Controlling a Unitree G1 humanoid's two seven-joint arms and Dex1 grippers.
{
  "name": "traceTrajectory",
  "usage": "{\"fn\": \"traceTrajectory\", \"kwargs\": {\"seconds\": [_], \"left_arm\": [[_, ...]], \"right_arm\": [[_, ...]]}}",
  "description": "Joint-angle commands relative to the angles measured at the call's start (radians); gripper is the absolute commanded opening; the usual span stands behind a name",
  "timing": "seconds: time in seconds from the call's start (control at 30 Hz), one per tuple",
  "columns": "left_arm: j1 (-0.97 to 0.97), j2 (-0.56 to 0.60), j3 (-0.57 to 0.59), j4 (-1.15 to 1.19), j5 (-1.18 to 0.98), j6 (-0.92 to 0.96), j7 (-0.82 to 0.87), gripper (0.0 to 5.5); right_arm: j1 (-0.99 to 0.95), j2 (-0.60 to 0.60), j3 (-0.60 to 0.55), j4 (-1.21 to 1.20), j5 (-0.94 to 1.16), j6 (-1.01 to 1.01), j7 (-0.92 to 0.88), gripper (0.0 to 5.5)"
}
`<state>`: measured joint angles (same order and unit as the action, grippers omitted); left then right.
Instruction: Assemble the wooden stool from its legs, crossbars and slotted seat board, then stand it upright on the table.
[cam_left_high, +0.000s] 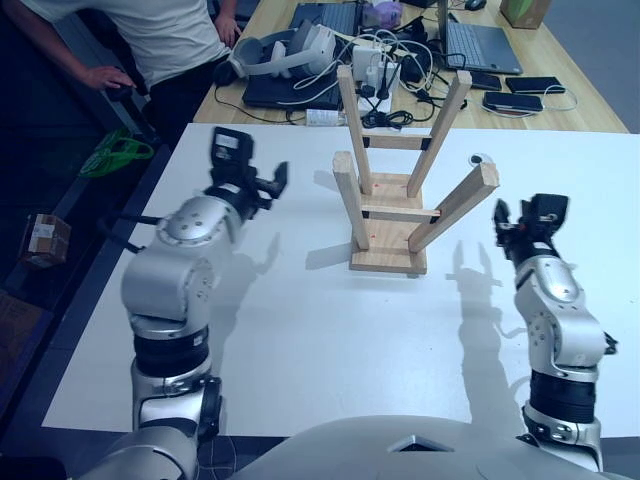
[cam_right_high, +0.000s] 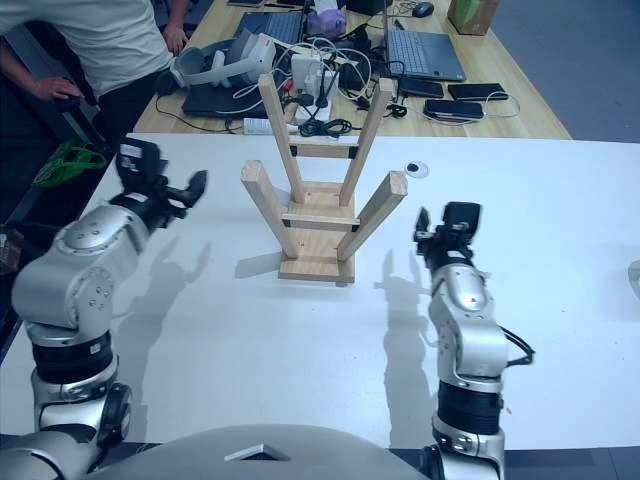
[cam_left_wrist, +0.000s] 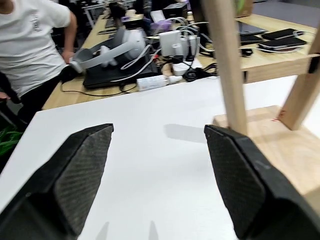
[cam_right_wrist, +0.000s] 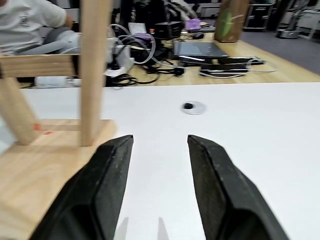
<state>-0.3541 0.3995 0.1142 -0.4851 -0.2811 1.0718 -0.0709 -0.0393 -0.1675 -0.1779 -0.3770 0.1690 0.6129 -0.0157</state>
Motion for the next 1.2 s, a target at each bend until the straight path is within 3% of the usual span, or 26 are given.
{"fn": "traceTrajectory", "kwargs": {"seconds": [0.03,0.1,0.2,0.3,0.4,0.63,0.8,1.07,1.2], "left_arm": [[-0.012,0.01,0.008,0.027,0.025,-0.01,-0.002,3.37],[-0.031,-0.023,-0.023,0.023,0.029,0.003,0.01,3.37],[-0.106,-0.168,-0.119,0.001,-0.008,0.076,0.035,3.37],[-0.149,-0.282,-0.233,-0.066,-0.089,0.189,-0.008,3.37],[-0.136,-0.275,-0.252,-0.079,-0.078,0.239,-0.022,3.37],[-0.113,-0.081,-0.159,-0.016,0.016,0.174,-0.06,3.37],[-0.305,-0.042,0.074,0.087,-0.016,-0.008,-0.08,3.37],[-0.518,-0.096,0.228,0.012,-0.379,0.089,-0.229,3.37],[-0.423,-0.057,0.159,-0.055,-0.468,0.145,-0.274,3.37]], "right_arm": [[-0.019,0.01,-0.016,-0.004,0.017,0.004,0.005,2.03],[-0.042,0.042,0.005,-0.032,0.049,0.028,0.016,2.03],[-0.094,0.13,0.076,-0.124,0.204,0.12,0.074,2.03],[-0.117,0.139,0.14,-0.186,0.288,0.19,0.127,2.03],[-0.116,0.114,0.14,-0.174,0.26,0.194,0.123,2.03],[-0.102,0.033,0.122,-0.141,0.195,0.15,0.131,2.03],[-0.252,-0.07,-0.031,-0.045,0.223,0.09,0.175,2.03],[-0.584,-0.059,-0.238,-0.016,0.677,0.162,0.196,2.03],[-0.552,-0.084,-0.217,-0.048,0.801,0.218,0.189,2.03]]}}
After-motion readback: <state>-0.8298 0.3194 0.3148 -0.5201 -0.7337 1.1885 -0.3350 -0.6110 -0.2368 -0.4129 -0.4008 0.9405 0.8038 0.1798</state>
